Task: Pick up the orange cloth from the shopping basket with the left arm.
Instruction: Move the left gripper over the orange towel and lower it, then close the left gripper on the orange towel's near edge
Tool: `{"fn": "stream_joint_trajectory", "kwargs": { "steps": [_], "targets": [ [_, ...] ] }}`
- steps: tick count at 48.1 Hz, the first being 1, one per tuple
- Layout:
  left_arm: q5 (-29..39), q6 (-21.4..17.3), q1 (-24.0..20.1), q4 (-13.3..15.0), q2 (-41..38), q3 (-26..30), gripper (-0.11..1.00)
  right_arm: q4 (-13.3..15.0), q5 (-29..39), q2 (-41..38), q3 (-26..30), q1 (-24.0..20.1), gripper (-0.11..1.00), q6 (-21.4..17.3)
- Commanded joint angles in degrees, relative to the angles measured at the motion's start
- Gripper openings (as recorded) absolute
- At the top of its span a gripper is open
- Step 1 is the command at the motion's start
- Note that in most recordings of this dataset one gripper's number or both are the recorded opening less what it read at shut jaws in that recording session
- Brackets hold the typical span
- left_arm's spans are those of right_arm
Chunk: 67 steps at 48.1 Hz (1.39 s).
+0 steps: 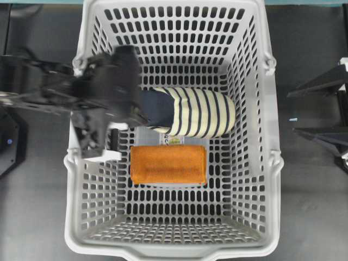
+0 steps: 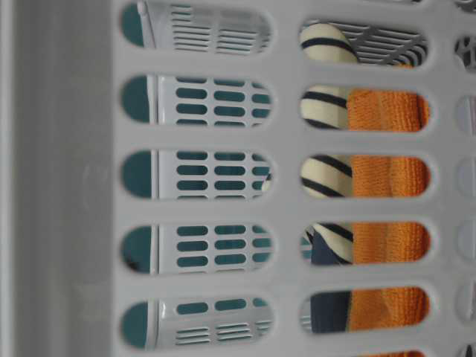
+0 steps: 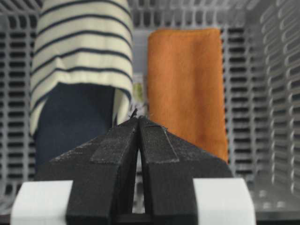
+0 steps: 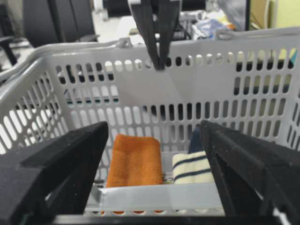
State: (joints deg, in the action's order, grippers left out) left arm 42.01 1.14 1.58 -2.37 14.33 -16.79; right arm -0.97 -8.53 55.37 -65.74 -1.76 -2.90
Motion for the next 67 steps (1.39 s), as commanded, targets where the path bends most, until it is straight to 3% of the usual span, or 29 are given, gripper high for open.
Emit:
{"fn": "stream_joint_trajectory", "kwargs": {
  "steps": [1, 4, 15, 20, 37, 67],
  "targets": [
    [4.31, -0.35, -0.18, -0.18, -3.69, 4.92, 0.01, -0.26, -0.97, -0.09, 1.32, 0.00, 0.75, -0.09],
    [5.45, -0.35, -0.18, -0.18, -5.63, 6.33, 0.07, -0.26, -1.49, -0.09, 1.32, 0.00, 0.75, -0.09],
    [7.38, 0.70, 1.49, -0.18, -12.22, 9.05, 0.70, -0.26, -2.64, -0.09, 1.32, -0.09, 0.75, 0.00],
    [7.82, 0.97, 3.60, -0.18, -14.68, 10.11, 0.89, -0.26, -2.64, -0.09, 1.14, -0.09, 0.75, 0.00],
    [6.42, 6.06, 5.80, -0.18, -19.78, 10.20, 0.87, -0.26, -3.69, -0.09, 0.97, -0.09, 0.74, 0.00],
    [2.99, 8.53, 5.98, -0.18, -25.75, 8.44, 0.87, -0.26, -4.22, -0.09, 0.53, -0.44, 0.74, 0.00]
  ]
}}
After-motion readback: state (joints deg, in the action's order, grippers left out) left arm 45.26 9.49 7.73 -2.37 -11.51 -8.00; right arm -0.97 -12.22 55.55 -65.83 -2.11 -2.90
